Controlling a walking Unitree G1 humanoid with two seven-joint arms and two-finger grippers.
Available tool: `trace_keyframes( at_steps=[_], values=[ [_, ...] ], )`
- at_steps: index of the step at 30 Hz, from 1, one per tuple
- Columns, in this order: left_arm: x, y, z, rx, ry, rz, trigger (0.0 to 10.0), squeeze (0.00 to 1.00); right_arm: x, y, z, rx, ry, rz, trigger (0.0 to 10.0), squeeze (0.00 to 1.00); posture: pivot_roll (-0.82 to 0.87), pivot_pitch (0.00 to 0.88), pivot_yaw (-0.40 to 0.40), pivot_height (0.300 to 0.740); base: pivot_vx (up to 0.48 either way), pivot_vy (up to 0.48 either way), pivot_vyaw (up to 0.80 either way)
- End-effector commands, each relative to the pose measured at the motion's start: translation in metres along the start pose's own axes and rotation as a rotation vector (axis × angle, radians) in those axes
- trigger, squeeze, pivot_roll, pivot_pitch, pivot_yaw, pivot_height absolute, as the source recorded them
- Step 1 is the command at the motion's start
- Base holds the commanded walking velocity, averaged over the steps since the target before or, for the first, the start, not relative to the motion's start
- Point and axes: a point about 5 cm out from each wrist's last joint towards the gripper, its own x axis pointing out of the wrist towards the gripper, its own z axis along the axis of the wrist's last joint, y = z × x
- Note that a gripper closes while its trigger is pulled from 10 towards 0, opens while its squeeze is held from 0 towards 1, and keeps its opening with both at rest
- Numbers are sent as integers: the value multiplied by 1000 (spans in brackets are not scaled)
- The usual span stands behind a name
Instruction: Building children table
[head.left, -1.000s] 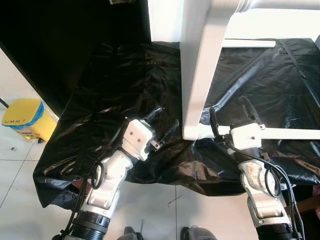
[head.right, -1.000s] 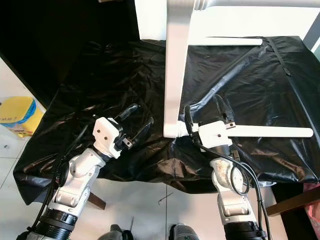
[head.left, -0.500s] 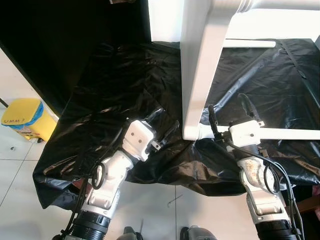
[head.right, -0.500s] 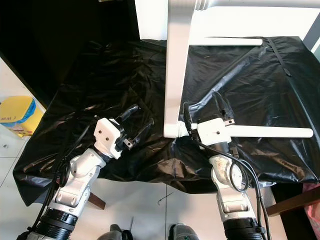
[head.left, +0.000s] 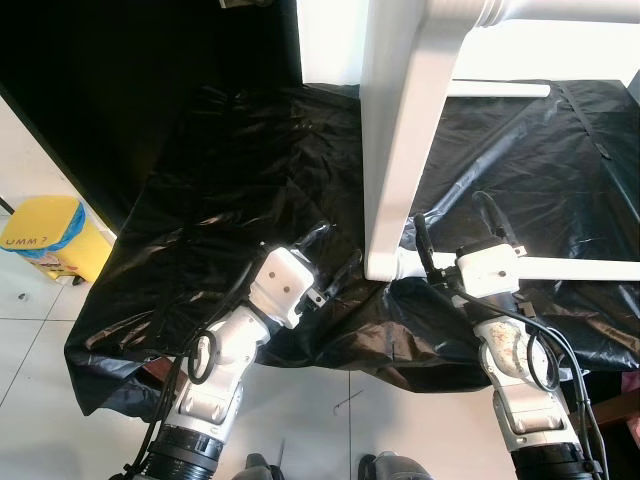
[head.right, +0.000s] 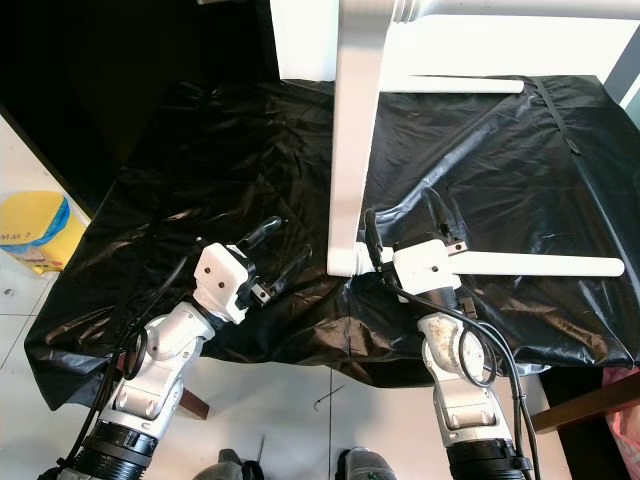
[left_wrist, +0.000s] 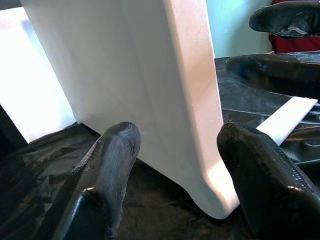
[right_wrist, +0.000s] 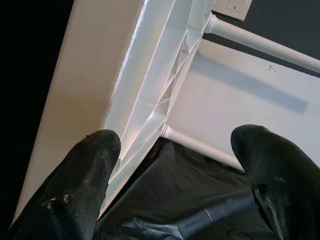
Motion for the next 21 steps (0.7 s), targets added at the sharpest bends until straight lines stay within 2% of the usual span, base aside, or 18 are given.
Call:
trace_keyframes(
  at_steps=[1,8,9,10,11,12,13,14,15,16,21],
  values=[
    [-4,2,-6,-23,35,73,10000,0,-2,5,-3,2,16,28,10000,0,-115,95,30,740,0,0,0],
    [-5,1,-6,-31,39,86,10000,0,-3,5,-6,2,35,32,10000,0,-115,96,28,740,0,0,0],
    [-5,1,-6,-39,32,79,5137,0,-3,5,-5,5,32,33,3843,0,-115,96,27,740,0,0,0],
    [-6,0,-6,-46,27,75,5137,0,-4,5,-5,7,30,34,3843,0,-115,96,27,740,0,0,0],
    [-6,1,-6,-49,30,75,980,0,-4,5,-5,9,28,38,0,0,-116,98,27,740,0,0,0],
    [-6,1,-7,-49,32,76,980,0,-4,6,-5,10,27,41,0,0,-116,99,26,740,0,0,0],
    [-6,0,-6,-53,29,73,0,0,-4,6,-5,13,30,42,0,0,-116,99,26,740,0,0,0],
    [-6,0,-6,-53,29,73,0,0,-4,6,-5,13,30,42,0,0,-116,99,26,740,0,0,0],
    [-6,0,-6,-49,33,68,3176,0,-5,6,-6,12,33,43,8039,0,-117,102,25,740,0,0,0],
    [-6,-1,-8,-52,48,68,10000,0,-5,5,-6,11,38,41,10000,0,-117,105,25,740,0,0,0],
    [-7,-1,-12,-47,78,89,10000,0,-6,6,-9,16,60,38,10000,0,-117,112,24,740,0,0,0]
  ],
)
